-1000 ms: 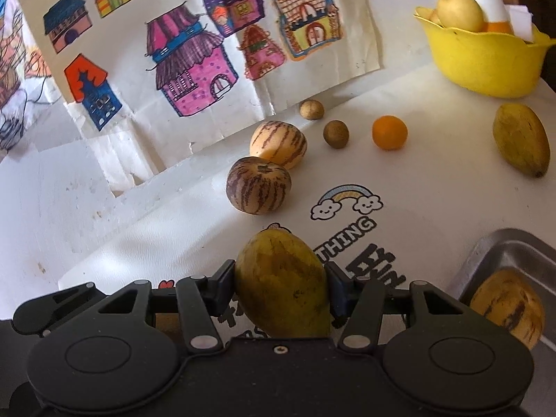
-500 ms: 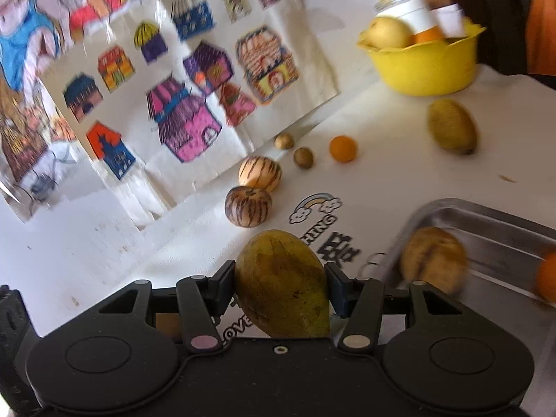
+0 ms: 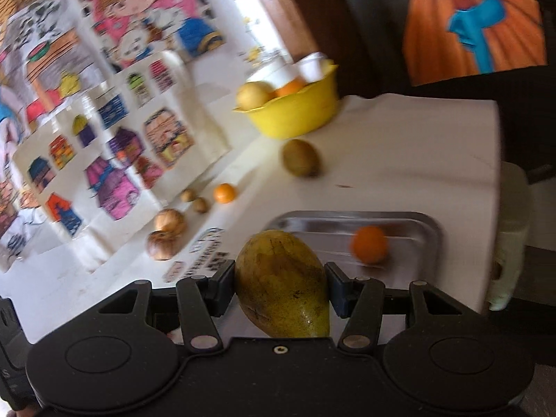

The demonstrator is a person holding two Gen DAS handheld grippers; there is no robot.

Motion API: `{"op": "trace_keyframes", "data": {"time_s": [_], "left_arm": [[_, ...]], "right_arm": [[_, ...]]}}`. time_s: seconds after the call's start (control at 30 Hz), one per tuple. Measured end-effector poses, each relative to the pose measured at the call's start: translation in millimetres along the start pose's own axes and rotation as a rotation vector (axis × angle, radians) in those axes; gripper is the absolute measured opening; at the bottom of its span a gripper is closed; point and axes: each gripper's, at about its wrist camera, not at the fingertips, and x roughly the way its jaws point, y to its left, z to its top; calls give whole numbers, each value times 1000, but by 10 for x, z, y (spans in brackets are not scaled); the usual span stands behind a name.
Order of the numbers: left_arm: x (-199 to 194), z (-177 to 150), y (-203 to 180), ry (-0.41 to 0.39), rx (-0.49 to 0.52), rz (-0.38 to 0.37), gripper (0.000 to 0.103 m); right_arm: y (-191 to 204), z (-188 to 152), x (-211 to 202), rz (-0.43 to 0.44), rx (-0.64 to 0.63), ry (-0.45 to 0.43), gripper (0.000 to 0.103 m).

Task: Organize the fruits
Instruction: 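Carry the pear into the metal tray and open the right tool while the left releases the kiwi there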

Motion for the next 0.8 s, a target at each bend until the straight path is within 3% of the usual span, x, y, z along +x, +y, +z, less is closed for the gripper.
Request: {"op": "trace_keyframes", "data": {"time_s": [0.37,0.8], "left_arm": [[312,-36,-397,36,63,9,67],[516,-32,-592,50,145,55,67]], "right_arm": [[-395,-153,3,-58,21,-20,56],[-456,-136,192,-29,11,-20,56]]}}
